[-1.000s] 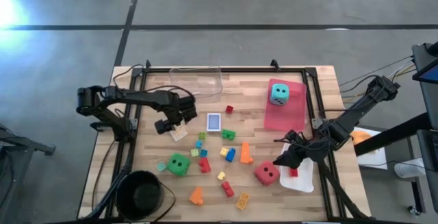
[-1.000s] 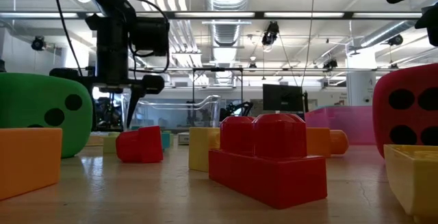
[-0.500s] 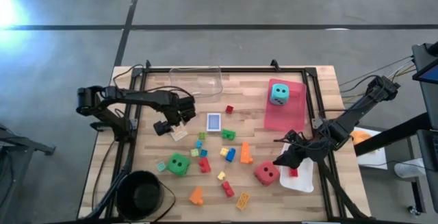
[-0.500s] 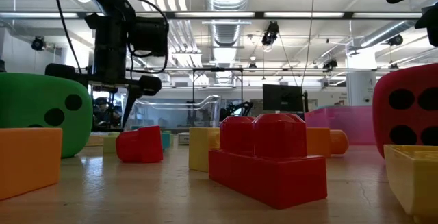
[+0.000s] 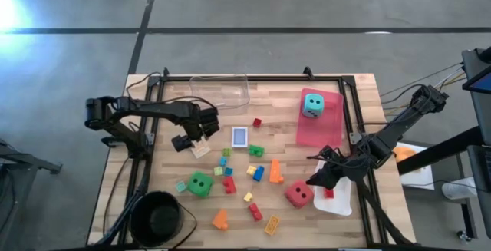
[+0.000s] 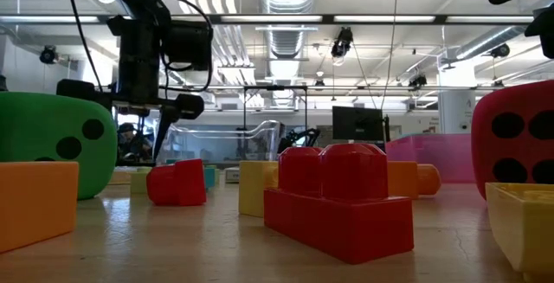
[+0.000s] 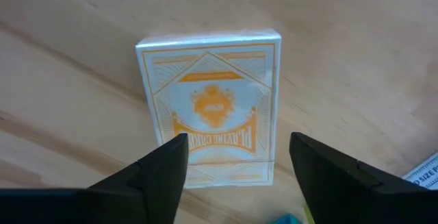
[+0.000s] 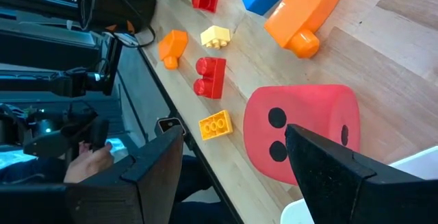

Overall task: Pick & Place Toys
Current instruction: Put the orange deck of cards box into the transparent bin

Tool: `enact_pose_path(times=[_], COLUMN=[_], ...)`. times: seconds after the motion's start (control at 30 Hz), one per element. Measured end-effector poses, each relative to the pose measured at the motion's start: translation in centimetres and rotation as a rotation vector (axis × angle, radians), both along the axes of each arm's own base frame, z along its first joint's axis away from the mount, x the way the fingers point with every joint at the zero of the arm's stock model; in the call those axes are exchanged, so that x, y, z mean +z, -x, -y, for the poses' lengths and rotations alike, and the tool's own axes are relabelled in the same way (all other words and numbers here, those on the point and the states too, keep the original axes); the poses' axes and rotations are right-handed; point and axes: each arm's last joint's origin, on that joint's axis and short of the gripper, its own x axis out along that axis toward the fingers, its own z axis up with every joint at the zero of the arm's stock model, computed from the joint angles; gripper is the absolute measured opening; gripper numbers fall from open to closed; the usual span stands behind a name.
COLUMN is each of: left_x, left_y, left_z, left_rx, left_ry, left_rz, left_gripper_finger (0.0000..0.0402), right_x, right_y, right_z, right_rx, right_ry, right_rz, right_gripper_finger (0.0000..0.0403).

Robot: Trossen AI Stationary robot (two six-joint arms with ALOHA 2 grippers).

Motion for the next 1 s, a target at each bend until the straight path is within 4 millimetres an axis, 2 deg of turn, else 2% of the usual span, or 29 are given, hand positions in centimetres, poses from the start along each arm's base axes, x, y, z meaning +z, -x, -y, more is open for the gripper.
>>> enact_pose_path(times=[0.13,0.5,0.57,0.83,0.9,1.0], left_x=[0.36,0.57,0.58,0.58,0.58,0.58], left_y=[0.10,0.16,0.16,0.26,0.32,0.36], left_z=[0.03,0.21,0.24,0.32,0.36,0.40], left_rx=[0.014,0.010,0.009,0.050,0.081,0.121], left_ry=[-0.004,0.008,0.010,0.039,0.051,0.065], left_rz=[0.014,0.022,0.022,0.009,0.000,-0.009], left_gripper_finger=[0.0202,0.0025,0.0008,0.0013,0.0038,0.0117], right_x=[0.00,-0.01,0.00,0.00,0.00,-0.01], right_y=[0.00,0.00,0.00,0.00,0.00,0.00], right_z=[0.00,0.00,0.00,0.00,0.00,0.00], right_rx=[0.000,0.000,0.000,0.000,0.000,0.001], right_ry=[0.000,0.001,0.001,0.001,0.001,0.002], right_rz=[0.000,0.000,0.000,0.000,0.000,0.000], right_gripper_finger=[0.0251,0.0251,0.0251,0.0251,0.0251,0.0251])
